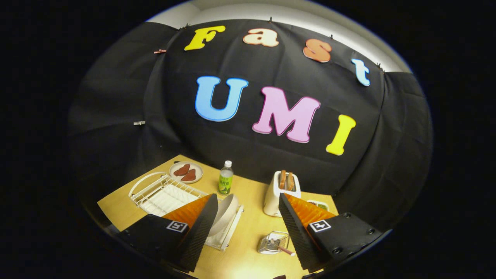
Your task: Take the plate from the dish rack, then take the spoon from the basket and place it into the plate.
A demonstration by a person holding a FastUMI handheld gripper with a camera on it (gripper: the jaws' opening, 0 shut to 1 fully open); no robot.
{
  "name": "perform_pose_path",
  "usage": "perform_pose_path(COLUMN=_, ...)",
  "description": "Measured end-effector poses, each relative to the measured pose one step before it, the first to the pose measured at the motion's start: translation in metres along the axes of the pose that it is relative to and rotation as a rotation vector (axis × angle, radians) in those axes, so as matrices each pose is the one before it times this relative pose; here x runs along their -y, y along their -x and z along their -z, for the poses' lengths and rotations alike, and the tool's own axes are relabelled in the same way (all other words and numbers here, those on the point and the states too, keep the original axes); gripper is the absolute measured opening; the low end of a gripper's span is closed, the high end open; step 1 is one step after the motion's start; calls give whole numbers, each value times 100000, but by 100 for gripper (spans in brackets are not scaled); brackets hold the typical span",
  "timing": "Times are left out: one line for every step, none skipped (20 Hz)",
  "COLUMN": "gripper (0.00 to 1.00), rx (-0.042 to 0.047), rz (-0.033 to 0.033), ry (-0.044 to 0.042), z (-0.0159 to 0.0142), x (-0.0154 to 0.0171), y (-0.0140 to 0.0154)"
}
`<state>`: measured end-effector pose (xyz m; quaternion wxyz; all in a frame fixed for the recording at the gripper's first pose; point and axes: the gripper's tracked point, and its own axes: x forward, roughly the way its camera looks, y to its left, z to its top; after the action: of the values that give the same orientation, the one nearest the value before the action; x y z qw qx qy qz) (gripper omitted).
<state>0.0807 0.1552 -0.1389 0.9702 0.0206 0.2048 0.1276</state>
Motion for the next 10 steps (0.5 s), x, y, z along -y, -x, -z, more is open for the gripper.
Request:
perform_pose_path(gripper=97, rx=-2787, rz=-201, ry=-397, z=1092, x=-257, y=-1045)
perform_pose_path(gripper=97, rx=-3132, rz=-140, ry=-745, z=1129, x=-279, y=-995)
perform_pose_path(gripper=97, rx=-3272, rz=-205, ry=-1196, z=1192, x=-231, y=-1023)
perform_pose_path(gripper=97, rx=-3101, rz=-134, ry=-2220, z=896, x=-97, y=-985)
perform_pose_path(gripper=97, rx=-2626, rz=-359, ry=-3040, z=769, x=-87, y=-1021)
perform_pose_path(gripper=97, rx=-2321, rz=-211, ry=-3239, z=514, x=-92, y=-1063)
perform_pose_path(gripper=97, rx=-1722, rz=335, ry=-2698, z=449, x=65, y=-1049)
perform_pose_path(gripper=97, rx=-2165, rz=630, ry=-1988, z=401, x=69, y=-935)
perform_pose_path(gripper=97, rx=-1581, rz=113, ry=-1050, z=370, x=-166, y=-908)
perform_pose_path(gripper=97, rx=-1074, rz=429, ry=-243, z=211, x=-246, y=-738)
